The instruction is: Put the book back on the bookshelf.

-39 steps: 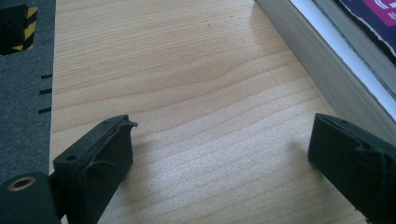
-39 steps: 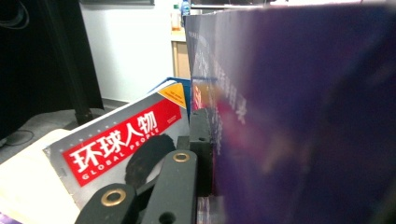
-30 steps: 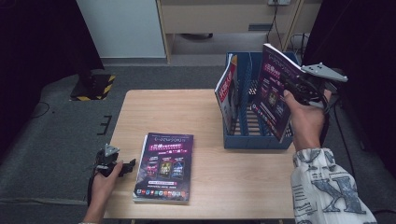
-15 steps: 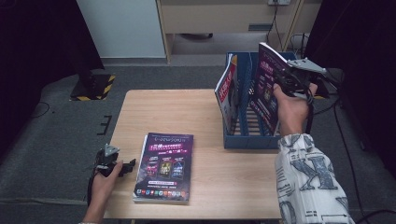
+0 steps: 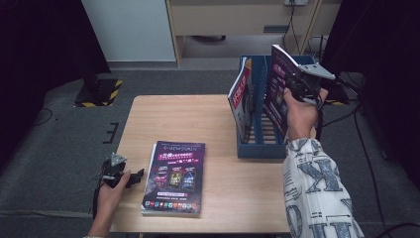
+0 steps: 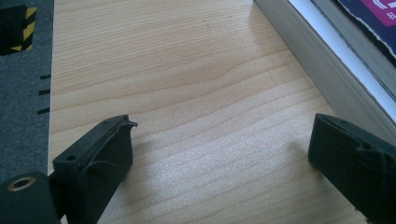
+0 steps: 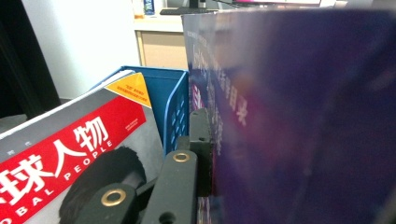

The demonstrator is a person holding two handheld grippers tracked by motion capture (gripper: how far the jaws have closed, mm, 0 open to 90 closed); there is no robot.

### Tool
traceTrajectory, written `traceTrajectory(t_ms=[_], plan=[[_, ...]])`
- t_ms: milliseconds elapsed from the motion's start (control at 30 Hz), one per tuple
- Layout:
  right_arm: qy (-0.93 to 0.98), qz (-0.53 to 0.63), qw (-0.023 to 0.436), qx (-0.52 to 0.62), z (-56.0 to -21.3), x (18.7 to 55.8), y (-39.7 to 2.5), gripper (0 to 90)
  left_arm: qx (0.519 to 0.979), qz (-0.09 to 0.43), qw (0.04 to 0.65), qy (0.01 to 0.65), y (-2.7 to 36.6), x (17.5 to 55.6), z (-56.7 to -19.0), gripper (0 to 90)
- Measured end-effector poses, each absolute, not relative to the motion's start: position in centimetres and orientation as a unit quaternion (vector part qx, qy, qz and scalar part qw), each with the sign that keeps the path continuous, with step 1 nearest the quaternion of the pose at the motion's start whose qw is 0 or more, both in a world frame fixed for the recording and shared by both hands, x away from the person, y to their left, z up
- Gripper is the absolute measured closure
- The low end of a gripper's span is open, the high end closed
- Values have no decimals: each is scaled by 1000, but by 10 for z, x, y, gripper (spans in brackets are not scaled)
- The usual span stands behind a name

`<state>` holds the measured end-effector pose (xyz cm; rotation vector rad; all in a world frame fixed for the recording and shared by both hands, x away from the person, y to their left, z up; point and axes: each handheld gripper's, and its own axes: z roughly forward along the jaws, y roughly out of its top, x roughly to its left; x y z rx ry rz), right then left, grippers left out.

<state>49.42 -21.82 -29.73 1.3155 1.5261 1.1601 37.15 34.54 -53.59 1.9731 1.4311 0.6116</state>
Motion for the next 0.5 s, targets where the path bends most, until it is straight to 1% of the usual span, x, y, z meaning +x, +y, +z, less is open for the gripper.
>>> traceTrajectory(t_ms=[500], plan=[[594, 444, 424, 519, -310, 502, -209, 826, 747, 232, 309, 541, 345, 372, -536, 55]])
